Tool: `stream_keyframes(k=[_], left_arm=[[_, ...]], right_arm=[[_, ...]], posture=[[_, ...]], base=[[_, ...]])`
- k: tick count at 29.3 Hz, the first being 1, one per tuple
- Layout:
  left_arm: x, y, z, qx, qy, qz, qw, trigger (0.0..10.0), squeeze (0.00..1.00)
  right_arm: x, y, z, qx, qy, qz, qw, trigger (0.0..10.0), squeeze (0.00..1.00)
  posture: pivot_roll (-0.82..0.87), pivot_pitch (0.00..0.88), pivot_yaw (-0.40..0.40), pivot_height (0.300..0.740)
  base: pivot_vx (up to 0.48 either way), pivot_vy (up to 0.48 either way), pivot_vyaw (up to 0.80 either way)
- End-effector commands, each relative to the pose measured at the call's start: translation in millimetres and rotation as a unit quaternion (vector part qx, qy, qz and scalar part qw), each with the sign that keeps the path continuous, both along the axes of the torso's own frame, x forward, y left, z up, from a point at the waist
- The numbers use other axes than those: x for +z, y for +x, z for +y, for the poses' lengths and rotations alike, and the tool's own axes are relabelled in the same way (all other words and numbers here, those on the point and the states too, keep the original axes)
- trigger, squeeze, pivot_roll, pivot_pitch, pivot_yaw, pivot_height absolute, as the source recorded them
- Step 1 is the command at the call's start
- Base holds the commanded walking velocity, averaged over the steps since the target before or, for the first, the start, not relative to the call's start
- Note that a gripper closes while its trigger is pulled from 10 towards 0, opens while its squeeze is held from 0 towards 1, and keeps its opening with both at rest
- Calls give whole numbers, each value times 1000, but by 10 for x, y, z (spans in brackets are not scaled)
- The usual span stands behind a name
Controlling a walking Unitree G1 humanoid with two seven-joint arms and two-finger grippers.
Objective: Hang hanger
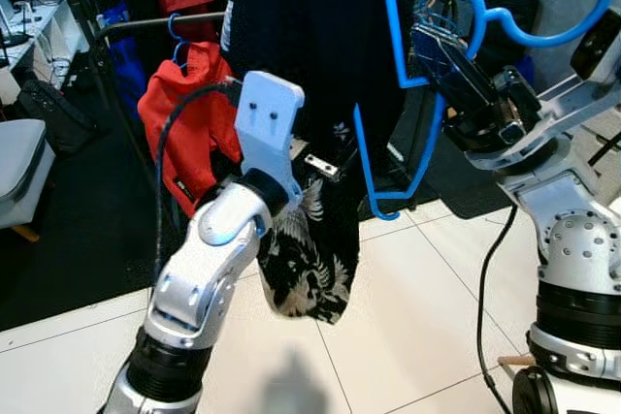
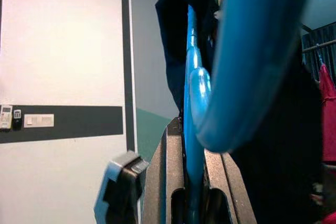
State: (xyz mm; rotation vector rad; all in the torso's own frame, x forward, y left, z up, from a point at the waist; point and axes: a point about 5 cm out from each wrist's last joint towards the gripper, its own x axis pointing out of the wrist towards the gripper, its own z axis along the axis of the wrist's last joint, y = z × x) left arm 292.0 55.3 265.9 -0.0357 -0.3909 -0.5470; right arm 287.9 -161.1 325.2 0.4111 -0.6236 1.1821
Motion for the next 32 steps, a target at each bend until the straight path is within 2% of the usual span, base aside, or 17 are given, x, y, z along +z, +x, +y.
stream_keyframes(k=[1, 4, 5, 7, 10, 11, 12, 13, 15, 16, 17, 18, 20, 25, 26, 29, 32], left_arm=[[12, 11, -30, 2, 5, -6, 1000, 10000, 0], [3, 21, -30, 7, 7, -6, 1000, 10000, 0], [-3, 42, -6, 19, 8, -5, 1000, 0, 0], [-3, 42, -6, 19, 8, -5, 1000, 0, 0], [62, 159, 264, 86, 33, -25, 995, 0, 0], [62, 159, 264, 86, 33, -25, 995, 0, 0], [74, 180, 340, 101, 41, -30, 994, 0, 0], [74, 180, 340, 101, 41, -30, 994, 0, 0], [110, 203, 488, 125, 49, -39, 990, 0, 0], [110, 203, 488, 125, 49, -39, 990, 0, 0], [130, 205, 577, 139, 64, -47, 987, 0, 0], [130, 205, 577, 139, 64, -47, 987, 0, 0], [181, 202, 775, 164, 94, -64, 980, 0, 0], [206, 205, 846, 172, 101, -69, 978, 0, 0], [265, 208, 904, 173, 93, -75, 978, 0, 0], [409, 180, 927, 144, 88, -96, 981, 0, 0], [452, 169, 917, 126, 76, -99, 984, 0, 0]], right_arm=[[79, -38, 57, 13, 1, -19, 1000, 10000, 0], [81, -39, 61, 13, 1, -19, 1000, 10000, 0], [80, -45, 65, 13, 2, -19, 1000, 10000, 0], [80, -45, 65, 13, 2, -19, 1000, 10000, 0], [90, -46, 53, 12, 1, -19, 1000, 10000, 0], [90, -46, 53, 12, 1, -19, 1000, 10000, 0], [87, -48, 35, 8, 0, -19, 1000, 10000, 0], [87, -48, 35, 8, 0, -19, 1000, 10000, 0], [78, -59, -19, 0, -2, -20, 1000, 10000, 0], [78, -59, -19, 0, -2, -20, 1000, 10000, 0], [58, -54, -72, -14, -5, -17, 1000, 10000, 0], [58, -54, -72, -14, -5, -17, 1000, 10000, 0], [25, -53, -208, -44, -11, -11, 999, 10000, 0], [13, -46, -260, -55, -15, -8, 998, 10000, 0], [-9, -35, -296, -69, -28, -2, 997, 10000, 0], [-81, 10, -355, -104, -55, 14, 993, 10000, 0], [-106, 33, -368, -116, -60, 20, 991, 10000, 0]], posture=[[5, 3, 13, 740], [5, 3, 13, 740], [1, 0, 14, 740], [1, 0, 14, 740], [-7, 14, 21, 740], [-7, 14, 21, 740], [-8, 9, 26, 740], [-8, 9, 26, 740], [-1, 0, 26, 740], [-1, 0, 26, 740], [7, 0, 23, 740], [7, 0, 23, 740], [15, 0, 16, 740], [15, 0, 16, 740], [14, 0, 12, 740], [17, 0, 9, 740], [18, 0, 10, 740]], base=[[0, 0, 0], [0, 0, 0], [0, 0, 0], [0, 0, 0], [0, 0, 0], [0, 0, 0], [0, 0, 0], [0, 0, 0], [0, 0, 0], [0, 0, 0], [0, 0, 0], [0, 0, 0], [0, 0, 0], [0, 0, 0], [0, 0, 0], [0, 0, 0], [0, 0, 0]])
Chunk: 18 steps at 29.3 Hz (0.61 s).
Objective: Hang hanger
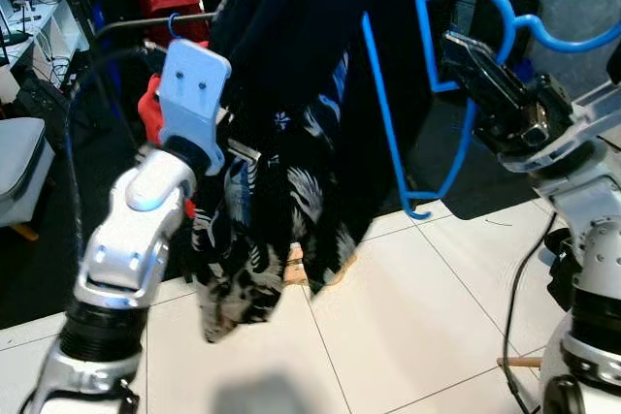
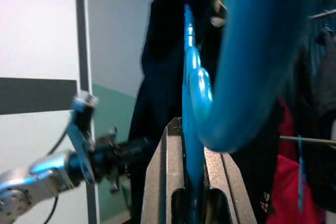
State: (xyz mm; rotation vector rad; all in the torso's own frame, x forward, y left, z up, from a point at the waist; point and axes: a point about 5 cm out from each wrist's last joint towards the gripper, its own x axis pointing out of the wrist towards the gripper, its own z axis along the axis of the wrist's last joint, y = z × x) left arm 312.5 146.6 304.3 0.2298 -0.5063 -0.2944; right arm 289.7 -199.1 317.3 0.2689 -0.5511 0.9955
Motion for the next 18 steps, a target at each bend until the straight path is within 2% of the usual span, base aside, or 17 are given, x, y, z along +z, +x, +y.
stream_keyframes(k=[1, 4, 7, 9, 11, 12, 13, 14, 15, 17, 18], left_arm=[[67, -36, 4, -20, -4, -12, 1000, 0, 0], [250, -113, -48, -98, -30, -28, 994, 0, 0], [274, -126, -54, -108, -31, -30, 993, 0, 0], [461, -242, -80, -204, -53, -44, 976, 0, 0], [461, -242, -80, -204, -53, -44, 976, 0, 0], [529, -303, -98, -253, -56, -51, 964, 0, 0], [529, -303, -98, -253, -56, -51, 964, 0, 0], [605, -386, -105, -308, -72, -60, 947, 0, 0], [605, -386, -105, -308, -72, -60, 947, 0, 0], [730, -477, -98, -363, -116, -78, 921, 0, 0], [730, -477, -98, -363, -116, -78, 921, 0, 0]], right_arm=[[-26, 15, 11, -9, -6, -1, 1000, 10000, 0], [-105, 77, -5, -44, -14, 16, 999, 10000, 0], [-116, 84, -6, -47, -14, 18, 999, 10000, 0], [-144, 119, -11, -69, -14, 25, 997, 10000, 0], [-144, 119, -11, -69, -14, 25, 997, 10000, 0], [-156, 145, -14, -80, -10, 30, 996, 10000, 0], [-156, 145, -14, -80, -10, 30, 996, 10000, 0], [-172, 174, -19, -92, -10, 34, 995, 10000, 0], [-172, 174, -19, -92, -10, 34, 995, 10000, 0], [-200, 214, -24, -108, -10, 42, 993, 10000, 0], [-200, 214, -24, -108, -10, 42, 993, 10000, 0]], posture=[[18, 0, 10, 740], [20, 8, 18, 740], [20, 8, 18, 740], [19, 13, 20, 740], [19, 13, 20, 740], [21, 17, 23, 740], [21, 17, 23, 740], [18, 18, 26, 740], [18, 18, 26, 740], [21, 18, 23, 740], [21, 18, 23, 740]], base=[[0, 0, 0], [0, 0, 0], [0, 0, 0], [0, 0, 0], [0, 0, 0], [0, 0, 0], [0, 0, 0], [0, 0, 0], [0, 0, 0], [0, 0, 0], [0, 0, 0]])
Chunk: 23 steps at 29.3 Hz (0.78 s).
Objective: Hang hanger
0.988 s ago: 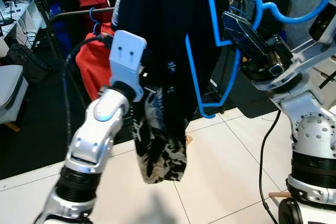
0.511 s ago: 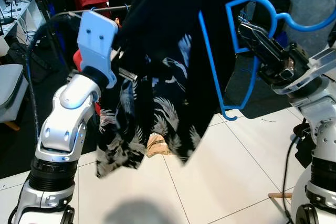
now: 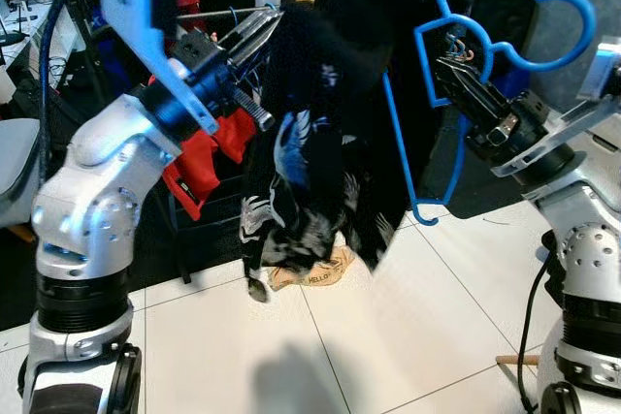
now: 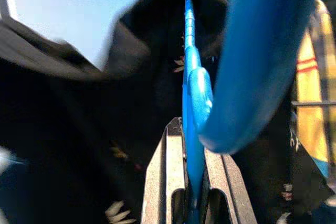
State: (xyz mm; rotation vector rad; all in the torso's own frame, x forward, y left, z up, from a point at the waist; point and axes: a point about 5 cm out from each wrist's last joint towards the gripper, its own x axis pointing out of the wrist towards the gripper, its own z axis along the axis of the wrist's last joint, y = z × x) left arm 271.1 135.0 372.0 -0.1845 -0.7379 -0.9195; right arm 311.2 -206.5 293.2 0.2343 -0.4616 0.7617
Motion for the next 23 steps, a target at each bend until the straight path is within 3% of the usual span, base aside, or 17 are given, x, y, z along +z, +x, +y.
stream_keyframes(k=[1, 8, 9, 10, 13, 15, 23], left_arm=[[125, -77, 16, -32, -30, -18, 999, 0, 0], [282, -121, -91, -112, -92, -16, 989, 0, 0], [310, -129, -114, -140, -118, -7, 983, 0, 0], [310, -129, -114, -140, -118, -7, 983, 0, 0], [344, -162, -169, -215, -159, 10, 963, 0, 0], [345, -173, -234, -236, -161, 21, 958, 0, 0], [341, -170, -325, -263, -173, 41, 948, 0, 0]], right_arm=[[20, 36, 51, -6, -6, -6, 1000, 10000, 0], [-62, 201, 49, -66, -7, 16, 998, 10000, 0], [-65, 260, 43, -91, 1, 22, 996, 10000, 0], [-65, 260, 43, -91, 1, 22, 996, 10000, 0], [-65, 415, 33, -158, 21, 50, 986, 10000, 0], [-161, 505, 78, -190, 3, 82, 978, 10000, 0], [-307, 582, 221, -209, -44, 115, 970, 10000, 0]], posture=[[23, 28, 21, 740], [24, 39, 25, 740], [21, 32, 29, 740], [21, 32, 29, 740], [24, 33, 36, 740], [35, 26, 33, 740], [37, 23, 31, 740]], base=[[0, 0, 0], [0, 0, 0], [0, 0, 0], [0, 0, 0], [0, 0, 0], [0, 0, 0], [0, 0, 0]])
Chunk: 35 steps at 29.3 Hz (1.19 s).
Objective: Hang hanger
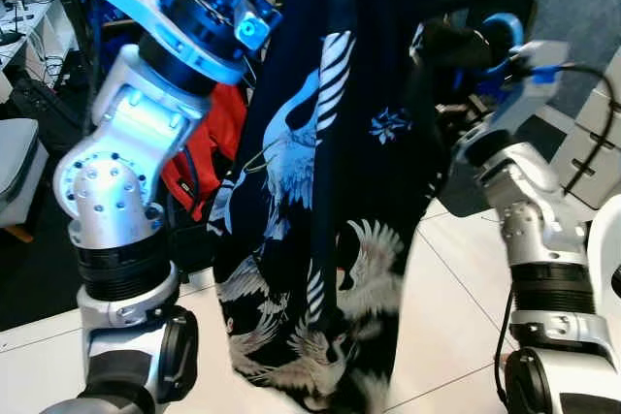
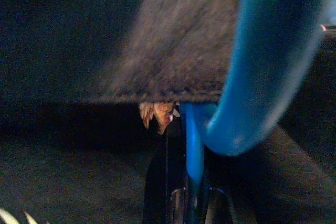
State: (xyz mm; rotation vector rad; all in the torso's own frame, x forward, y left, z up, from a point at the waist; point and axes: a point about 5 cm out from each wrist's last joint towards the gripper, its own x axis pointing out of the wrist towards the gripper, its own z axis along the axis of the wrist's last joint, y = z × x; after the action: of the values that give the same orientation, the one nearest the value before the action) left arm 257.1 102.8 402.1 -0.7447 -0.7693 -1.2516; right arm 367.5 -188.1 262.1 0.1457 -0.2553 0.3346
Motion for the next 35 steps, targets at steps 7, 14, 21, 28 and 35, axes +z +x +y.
stream_keyframes(k=[7, 14, 21, 28, 35], left_arm=[[61, -29, -13, -37, -15, 3, 999, 0, 0], [69, 11, -41, -67, -32, 31, 997, 0, 0], [-28, 94, 73, -67, -34, 63, 995, 0, 0], [-73, 306, 244, -27, -46, 106, 993, 4549, 0], [-103, 433, 416, 9, -58, 133, 989, 5451, 0]], right_arm=[[-13, 72, 72, -21, -28, 9, 999, 10000, 0], [-46, 121, 241, -15, -77, 9, 997, 10000, 0], [17, 105, 241, 10, -76, -9, 997, 10000, 0], [-231, 67, 406, 78, -141, 43, 986, 10000, 0], [-321, -64, 510, 154, -144, 45, 977, 10000, 0]], posture=[[37, 23, 31, 740], [32, 22, 37, 740], [27, 18, 41, 740], [19, 11, 46, 740], [19, 8, 51, 740]], base=[[0, 0, 0], [0, 0, 0], [0, 0, 0], [0, 0, 0], [0, 0, 0]])
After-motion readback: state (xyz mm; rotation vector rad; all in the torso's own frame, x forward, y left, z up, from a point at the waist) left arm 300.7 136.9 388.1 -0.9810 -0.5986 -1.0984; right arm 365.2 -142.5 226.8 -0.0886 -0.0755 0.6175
